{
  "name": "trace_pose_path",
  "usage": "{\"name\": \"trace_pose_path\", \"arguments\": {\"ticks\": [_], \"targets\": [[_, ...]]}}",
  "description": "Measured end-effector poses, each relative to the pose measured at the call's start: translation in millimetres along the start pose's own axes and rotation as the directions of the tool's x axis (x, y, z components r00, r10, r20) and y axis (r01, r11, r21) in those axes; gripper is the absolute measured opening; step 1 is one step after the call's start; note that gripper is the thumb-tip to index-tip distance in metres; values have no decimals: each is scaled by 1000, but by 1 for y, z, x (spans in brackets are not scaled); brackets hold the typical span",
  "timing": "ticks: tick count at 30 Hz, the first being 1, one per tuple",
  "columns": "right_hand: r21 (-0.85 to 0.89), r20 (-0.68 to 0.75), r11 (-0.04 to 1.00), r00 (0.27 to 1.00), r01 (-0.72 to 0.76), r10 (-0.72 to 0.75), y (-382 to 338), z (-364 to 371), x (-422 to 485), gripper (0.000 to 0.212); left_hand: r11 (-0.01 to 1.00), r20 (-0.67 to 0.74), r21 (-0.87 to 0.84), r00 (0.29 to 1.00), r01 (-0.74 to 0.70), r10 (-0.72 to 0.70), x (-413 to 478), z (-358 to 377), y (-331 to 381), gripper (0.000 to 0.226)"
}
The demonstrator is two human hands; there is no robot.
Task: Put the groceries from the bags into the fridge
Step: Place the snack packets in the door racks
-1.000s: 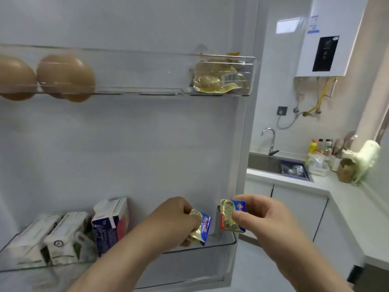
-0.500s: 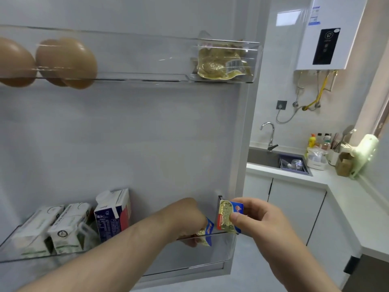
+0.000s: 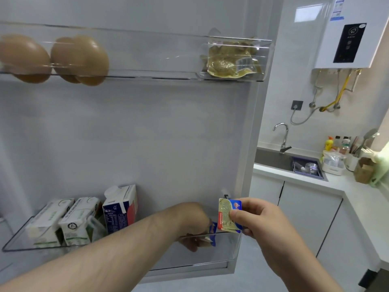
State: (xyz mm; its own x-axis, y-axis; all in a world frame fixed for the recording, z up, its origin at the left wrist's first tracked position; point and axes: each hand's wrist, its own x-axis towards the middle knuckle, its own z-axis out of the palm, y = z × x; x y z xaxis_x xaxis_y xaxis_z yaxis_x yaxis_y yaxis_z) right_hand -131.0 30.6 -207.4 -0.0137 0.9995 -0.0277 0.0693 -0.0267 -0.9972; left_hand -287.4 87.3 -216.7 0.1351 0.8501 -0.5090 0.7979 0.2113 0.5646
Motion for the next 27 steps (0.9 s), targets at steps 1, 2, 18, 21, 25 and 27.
{"name": "trace_pose_path", "arguments": {"ticks": [1,2,18,21,25,27], "targets": [[-4,9,1000,1000,-7,8,-1,0,1,15,995,12,-97,1000,17,-16,-1,0,-1,26],[-8,19,1000,1000,-14,14,-3,-1,1,15,981,27,-188,999,40,-35,-2,-1,-2,23],[-11,30,999,999,-34,34,-2,-18,1,18,880,135,-475,990,25,45,-4,-5,5,25],[-21,48,1000,999,-22,23,-2,-17,3,18,895,84,-445,995,-16,59,-5,-3,4,22],[-30,55,1000,998,-1,3,-4,-13,7,17,966,-35,-251,997,-70,63,-15,-5,5,19],[-25,67,1000,998,19,-17,-7,-10,7,19,982,-135,145,981,-122,142,-24,-9,1,15]]}}
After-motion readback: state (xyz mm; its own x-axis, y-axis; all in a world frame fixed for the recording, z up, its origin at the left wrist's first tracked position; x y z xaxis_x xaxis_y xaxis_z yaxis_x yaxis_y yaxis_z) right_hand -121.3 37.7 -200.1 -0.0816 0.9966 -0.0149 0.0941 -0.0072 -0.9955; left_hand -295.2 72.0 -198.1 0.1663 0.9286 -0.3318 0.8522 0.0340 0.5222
